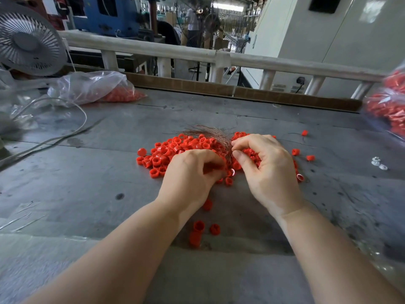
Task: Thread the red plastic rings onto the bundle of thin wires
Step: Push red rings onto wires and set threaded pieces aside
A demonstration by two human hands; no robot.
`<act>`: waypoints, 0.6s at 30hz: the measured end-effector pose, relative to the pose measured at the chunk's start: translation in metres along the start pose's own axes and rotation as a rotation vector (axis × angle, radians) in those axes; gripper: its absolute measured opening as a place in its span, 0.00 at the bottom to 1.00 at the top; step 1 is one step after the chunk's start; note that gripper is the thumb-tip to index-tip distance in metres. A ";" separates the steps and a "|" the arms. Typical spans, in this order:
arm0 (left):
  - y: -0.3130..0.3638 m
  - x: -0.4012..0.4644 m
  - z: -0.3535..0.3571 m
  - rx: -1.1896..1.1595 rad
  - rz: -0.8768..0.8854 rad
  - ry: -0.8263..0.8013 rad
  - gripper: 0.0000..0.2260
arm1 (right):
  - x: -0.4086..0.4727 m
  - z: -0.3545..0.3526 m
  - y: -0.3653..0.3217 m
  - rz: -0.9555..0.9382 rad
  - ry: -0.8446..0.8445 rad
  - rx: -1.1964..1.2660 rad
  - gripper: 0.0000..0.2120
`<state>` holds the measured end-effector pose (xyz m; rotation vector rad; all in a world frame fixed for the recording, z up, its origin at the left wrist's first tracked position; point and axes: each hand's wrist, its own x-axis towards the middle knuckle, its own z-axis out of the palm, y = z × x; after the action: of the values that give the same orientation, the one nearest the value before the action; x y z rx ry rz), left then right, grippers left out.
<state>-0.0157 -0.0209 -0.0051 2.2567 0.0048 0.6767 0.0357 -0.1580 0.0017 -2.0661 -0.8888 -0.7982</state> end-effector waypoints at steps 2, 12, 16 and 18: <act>0.003 0.001 -0.001 -0.198 -0.096 0.003 0.08 | 0.000 -0.001 -0.002 0.005 0.006 0.031 0.03; 0.010 0.008 -0.010 -1.246 -0.455 -0.098 0.10 | 0.000 0.001 -0.007 0.000 -0.031 0.171 0.03; 0.010 0.007 -0.011 -1.300 -0.438 -0.104 0.09 | 0.001 0.001 -0.009 0.001 -0.013 0.242 0.04; 0.010 0.007 -0.011 -1.309 -0.435 -0.100 0.09 | 0.001 0.001 -0.010 0.005 0.000 0.266 0.04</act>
<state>-0.0170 -0.0188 0.0112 0.9631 0.0019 0.1829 0.0287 -0.1517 0.0055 -1.8352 -0.9358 -0.6393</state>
